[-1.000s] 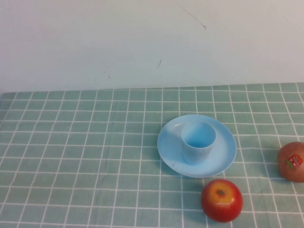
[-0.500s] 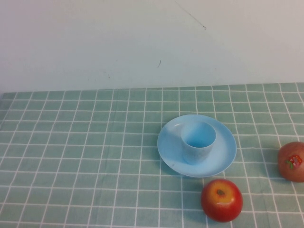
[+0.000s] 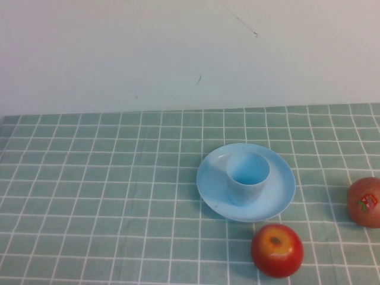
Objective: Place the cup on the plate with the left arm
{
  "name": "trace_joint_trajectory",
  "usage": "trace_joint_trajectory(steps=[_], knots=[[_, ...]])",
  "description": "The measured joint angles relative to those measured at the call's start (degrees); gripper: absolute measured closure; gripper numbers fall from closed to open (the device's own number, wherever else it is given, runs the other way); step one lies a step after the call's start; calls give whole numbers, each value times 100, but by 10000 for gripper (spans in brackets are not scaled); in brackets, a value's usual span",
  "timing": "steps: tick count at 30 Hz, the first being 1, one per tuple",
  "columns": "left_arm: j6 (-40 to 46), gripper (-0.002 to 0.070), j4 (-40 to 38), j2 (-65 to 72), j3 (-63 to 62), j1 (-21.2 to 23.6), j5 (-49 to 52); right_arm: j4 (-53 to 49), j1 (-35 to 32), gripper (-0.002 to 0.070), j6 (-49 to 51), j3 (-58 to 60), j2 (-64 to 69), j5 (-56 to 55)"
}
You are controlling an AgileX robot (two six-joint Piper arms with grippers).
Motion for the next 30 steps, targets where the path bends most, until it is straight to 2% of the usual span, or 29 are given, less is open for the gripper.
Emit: trace_joint_trajectory(steps=[30], knots=[[96,673,36,0,0,0,-76,0,0,678,0,0,0,0]])
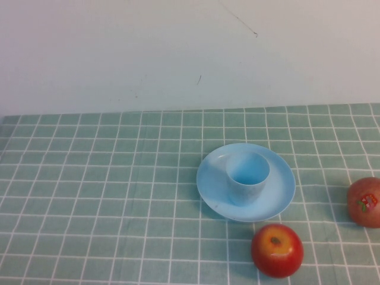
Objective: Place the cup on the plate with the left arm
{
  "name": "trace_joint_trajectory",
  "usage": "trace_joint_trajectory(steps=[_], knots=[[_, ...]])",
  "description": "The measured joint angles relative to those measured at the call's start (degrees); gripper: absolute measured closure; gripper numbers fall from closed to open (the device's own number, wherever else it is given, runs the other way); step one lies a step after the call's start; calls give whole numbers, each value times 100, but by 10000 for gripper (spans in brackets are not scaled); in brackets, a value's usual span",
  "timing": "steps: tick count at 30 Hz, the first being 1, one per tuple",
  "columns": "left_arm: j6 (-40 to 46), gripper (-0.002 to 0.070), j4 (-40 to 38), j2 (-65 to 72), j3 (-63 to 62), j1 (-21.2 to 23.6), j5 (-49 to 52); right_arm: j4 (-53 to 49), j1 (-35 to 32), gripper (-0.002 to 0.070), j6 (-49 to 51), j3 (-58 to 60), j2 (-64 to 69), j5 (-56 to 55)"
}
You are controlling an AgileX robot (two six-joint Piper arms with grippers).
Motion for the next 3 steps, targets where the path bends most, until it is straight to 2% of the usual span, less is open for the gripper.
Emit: trace_joint_trajectory(steps=[3], knots=[[90,674,8,0,0,0,0,0,0,678,0,0,0,0]])
